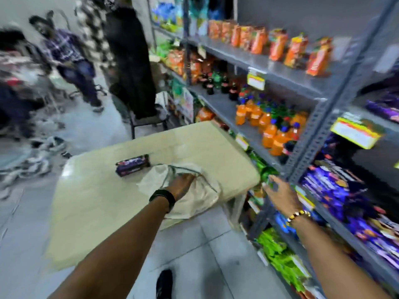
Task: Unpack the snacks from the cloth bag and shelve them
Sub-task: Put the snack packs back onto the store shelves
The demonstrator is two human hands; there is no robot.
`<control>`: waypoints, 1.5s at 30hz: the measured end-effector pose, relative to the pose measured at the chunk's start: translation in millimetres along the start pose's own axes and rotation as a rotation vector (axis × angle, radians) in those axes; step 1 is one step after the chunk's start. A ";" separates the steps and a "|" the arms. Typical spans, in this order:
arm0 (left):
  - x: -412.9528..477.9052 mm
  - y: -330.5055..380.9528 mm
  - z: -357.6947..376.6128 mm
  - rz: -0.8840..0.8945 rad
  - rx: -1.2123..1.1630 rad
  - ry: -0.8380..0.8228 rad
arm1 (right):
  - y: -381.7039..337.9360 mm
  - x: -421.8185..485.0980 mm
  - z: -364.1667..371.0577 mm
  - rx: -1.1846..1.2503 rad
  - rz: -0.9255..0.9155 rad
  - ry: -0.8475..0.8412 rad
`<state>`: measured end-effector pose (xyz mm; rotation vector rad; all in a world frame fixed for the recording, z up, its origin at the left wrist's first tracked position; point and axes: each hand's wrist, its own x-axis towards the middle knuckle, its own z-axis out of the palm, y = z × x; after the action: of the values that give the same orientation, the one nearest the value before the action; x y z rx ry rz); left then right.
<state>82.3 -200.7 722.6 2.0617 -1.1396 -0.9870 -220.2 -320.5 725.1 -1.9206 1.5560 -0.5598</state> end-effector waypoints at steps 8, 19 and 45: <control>95.0 -194.4 -162.9 -0.313 -0.280 0.328 | -153.3 109.4 237.7 0.118 -0.048 -0.292; 200.2 -353.5 -257.4 -0.594 -0.806 0.436 | -275.7 218.6 491.6 0.225 0.124 -0.607; 258.4 -240.3 -236.3 -0.306 -0.650 0.441 | -313.0 222.5 458.3 0.592 0.230 -0.377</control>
<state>476.3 -283.1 587.4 1.7941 -0.2285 -0.8305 355.9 -409.9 592.0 -1.2901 1.1766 -0.4578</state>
